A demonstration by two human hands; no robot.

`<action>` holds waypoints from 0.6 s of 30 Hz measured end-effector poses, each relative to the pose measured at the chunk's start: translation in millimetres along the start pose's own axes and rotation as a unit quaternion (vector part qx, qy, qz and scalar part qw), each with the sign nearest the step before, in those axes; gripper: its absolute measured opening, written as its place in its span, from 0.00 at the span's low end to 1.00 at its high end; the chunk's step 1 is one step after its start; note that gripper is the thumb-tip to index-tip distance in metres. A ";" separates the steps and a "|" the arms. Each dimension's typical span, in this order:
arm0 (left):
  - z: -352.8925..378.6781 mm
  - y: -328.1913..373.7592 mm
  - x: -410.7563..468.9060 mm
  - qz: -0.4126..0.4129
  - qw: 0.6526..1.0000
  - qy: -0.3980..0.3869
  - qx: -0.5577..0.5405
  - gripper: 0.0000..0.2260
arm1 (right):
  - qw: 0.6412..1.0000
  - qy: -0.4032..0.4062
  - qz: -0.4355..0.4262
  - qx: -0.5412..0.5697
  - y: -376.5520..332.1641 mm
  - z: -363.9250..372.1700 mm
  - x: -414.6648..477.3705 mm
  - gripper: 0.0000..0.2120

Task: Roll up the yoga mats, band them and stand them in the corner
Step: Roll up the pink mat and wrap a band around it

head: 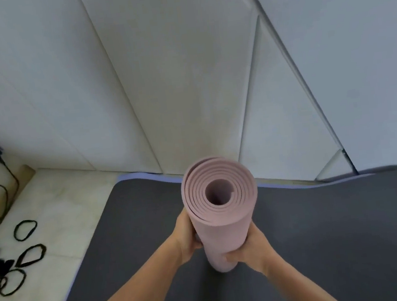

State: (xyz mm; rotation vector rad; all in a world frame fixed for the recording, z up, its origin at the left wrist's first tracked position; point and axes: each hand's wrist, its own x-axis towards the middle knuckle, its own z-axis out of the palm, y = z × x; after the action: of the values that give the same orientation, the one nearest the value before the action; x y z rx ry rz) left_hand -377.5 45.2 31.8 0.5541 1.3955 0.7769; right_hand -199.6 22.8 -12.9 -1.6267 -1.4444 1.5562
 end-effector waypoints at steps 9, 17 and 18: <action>-11.3 53.8 19.5 0.137 0.989 0.060 0.001 0.15 | 0.996 0.004 -0.062 -0.067 15.5 0.6 46.3 0.50; 1.7 112.9 -35.0 0.250 0.966 0.013 0.065 0.11 | 0.982 -0.133 -0.128 -0.045 -39.2 -23.4 15.9 0.51; 2.5 110.0 -34.7 0.240 0.967 0.015 0.083 0.11 | 0.979 -0.130 -0.153 -0.024 -66.5 -33.0 12.1 0.50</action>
State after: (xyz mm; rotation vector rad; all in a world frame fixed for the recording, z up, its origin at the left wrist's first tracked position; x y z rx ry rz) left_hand -391.9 89.8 137.2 1.0394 1.3771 1.0590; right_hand -195.7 66.8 48.0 -1.1863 -1.7833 1.6045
